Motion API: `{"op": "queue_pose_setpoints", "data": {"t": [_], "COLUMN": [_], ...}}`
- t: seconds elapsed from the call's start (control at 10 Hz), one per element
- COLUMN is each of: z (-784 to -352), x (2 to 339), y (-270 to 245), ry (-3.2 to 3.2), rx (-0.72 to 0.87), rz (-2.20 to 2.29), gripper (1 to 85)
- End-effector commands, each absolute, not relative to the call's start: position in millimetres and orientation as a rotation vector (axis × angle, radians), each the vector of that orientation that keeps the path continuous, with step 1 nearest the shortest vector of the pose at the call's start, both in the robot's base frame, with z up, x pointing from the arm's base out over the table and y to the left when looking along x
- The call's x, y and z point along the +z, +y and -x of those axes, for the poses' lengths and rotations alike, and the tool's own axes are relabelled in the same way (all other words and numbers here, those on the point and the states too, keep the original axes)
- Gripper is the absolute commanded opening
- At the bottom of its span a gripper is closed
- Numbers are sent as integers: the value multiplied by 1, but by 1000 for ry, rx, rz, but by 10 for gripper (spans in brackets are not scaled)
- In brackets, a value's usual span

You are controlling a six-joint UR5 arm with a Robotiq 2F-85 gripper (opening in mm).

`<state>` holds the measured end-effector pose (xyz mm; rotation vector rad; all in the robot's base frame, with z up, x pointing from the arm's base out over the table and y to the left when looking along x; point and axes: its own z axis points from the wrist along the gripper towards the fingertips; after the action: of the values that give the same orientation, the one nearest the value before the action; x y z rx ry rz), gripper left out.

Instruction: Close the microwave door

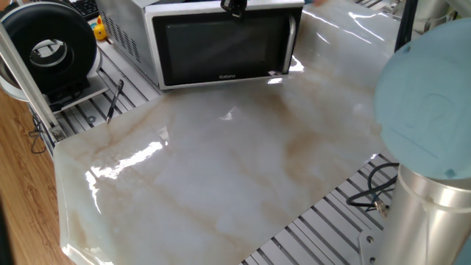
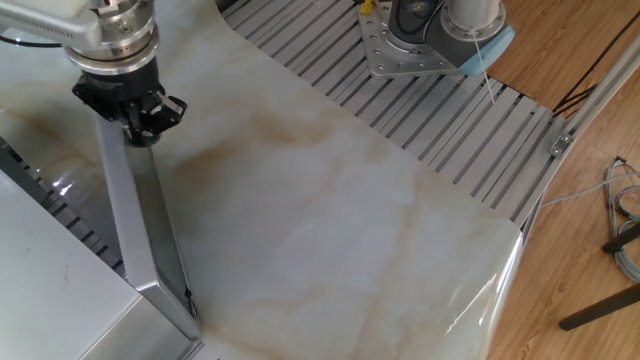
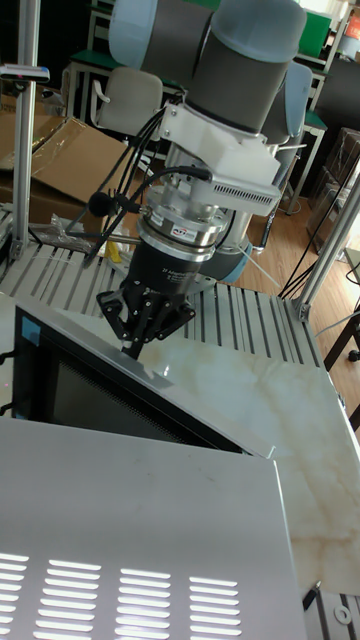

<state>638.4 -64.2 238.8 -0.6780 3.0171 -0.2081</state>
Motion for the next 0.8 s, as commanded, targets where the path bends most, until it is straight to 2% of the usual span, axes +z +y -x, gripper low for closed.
{"op": "queue_pose_setpoints", "data": {"t": [0.0, 0.3, 0.5, 0.7], "z": [-646, -641, -632, -642], "x": [239, 239, 237, 234], "y": [-40, -44, -68, -75], "ry": [3015, 3026, 3026, 3023], "rx": [-66, -68, -94, -78], "rz": [580, 489, 497, 494], "gripper": [13, 13, 13, 13]}}
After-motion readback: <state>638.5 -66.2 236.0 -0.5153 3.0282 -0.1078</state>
